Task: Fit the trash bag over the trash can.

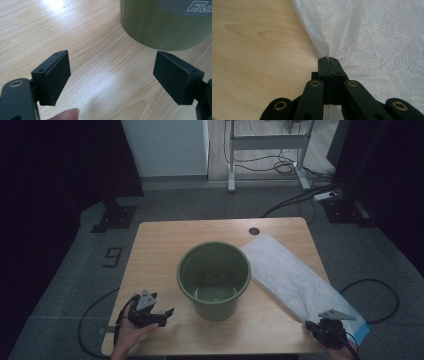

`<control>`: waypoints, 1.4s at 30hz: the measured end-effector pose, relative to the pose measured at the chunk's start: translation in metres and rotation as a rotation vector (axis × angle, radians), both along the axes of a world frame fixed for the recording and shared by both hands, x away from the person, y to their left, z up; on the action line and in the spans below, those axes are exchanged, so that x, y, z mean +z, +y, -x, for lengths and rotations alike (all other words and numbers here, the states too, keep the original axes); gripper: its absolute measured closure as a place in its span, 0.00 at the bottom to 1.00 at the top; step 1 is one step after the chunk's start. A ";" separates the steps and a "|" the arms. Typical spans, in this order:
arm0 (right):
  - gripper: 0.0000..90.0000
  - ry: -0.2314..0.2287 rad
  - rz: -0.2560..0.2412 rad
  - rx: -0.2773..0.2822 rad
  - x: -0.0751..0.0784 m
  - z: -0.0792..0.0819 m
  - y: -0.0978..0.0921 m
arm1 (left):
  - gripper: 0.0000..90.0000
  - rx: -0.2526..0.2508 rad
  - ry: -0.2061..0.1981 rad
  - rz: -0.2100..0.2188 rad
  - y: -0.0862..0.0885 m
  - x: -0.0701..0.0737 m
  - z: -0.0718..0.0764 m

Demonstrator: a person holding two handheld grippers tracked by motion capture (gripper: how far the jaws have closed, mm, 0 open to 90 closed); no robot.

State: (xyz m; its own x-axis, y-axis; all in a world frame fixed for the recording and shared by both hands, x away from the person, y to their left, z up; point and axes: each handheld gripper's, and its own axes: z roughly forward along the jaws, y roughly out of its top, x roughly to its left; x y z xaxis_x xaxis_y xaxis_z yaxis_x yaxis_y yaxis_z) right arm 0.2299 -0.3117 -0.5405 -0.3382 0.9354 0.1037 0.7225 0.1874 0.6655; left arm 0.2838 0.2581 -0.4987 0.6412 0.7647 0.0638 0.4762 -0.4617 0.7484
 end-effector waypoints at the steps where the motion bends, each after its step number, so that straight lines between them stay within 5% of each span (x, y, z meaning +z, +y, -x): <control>1: 0.97 0.001 -0.001 0.012 0.000 0.003 -0.002 | 0.16 -0.001 -0.001 -0.002 0.001 0.000 0.000; 4: 0.84 0.009 -0.007 0.058 0.001 0.008 -0.004 | 0.16 0.005 -0.001 0.006 0.003 0.001 0.000; 11: 0.38 -0.106 -0.047 0.130 0.019 -0.001 0.027 | 0.16 -0.001 0.001 0.020 0.002 0.001 -0.002; 18: 0.25 -0.114 -0.029 0.096 0.025 -0.045 0.069 | 0.16 -0.014 -0.001 0.015 -0.001 0.002 -0.002; 22: 0.26 -0.125 -0.018 0.080 0.025 -0.072 0.087 | 0.16 -0.030 0.005 0.050 -0.001 0.002 -0.002; 28: 0.35 -0.111 0.051 0.036 0.014 -0.101 0.101 | 0.16 -0.033 0.009 0.042 -0.002 0.000 -0.003; 29: 0.40 -0.090 0.075 -0.022 0.006 -0.106 0.100 | 0.16 -0.027 0.011 0.043 -0.001 -0.001 -0.003; 33: 0.53 -0.075 0.078 -0.095 -0.004 -0.106 0.090 | 0.16 -0.023 0.013 0.045 0.001 -0.001 -0.003; 36: 0.71 -0.099 0.075 -0.125 -0.005 -0.100 0.080 | 0.16 -0.024 0.016 0.046 0.000 -0.001 -0.004; 39: 0.90 -0.097 0.066 -0.122 -0.005 -0.093 0.073 | 0.16 -0.029 0.020 0.040 -0.002 -0.002 -0.003; 42: 0.96 -0.089 0.089 -0.093 -0.004 -0.080 0.066 | 0.16 -0.030 0.020 0.038 -0.002 -0.002 -0.003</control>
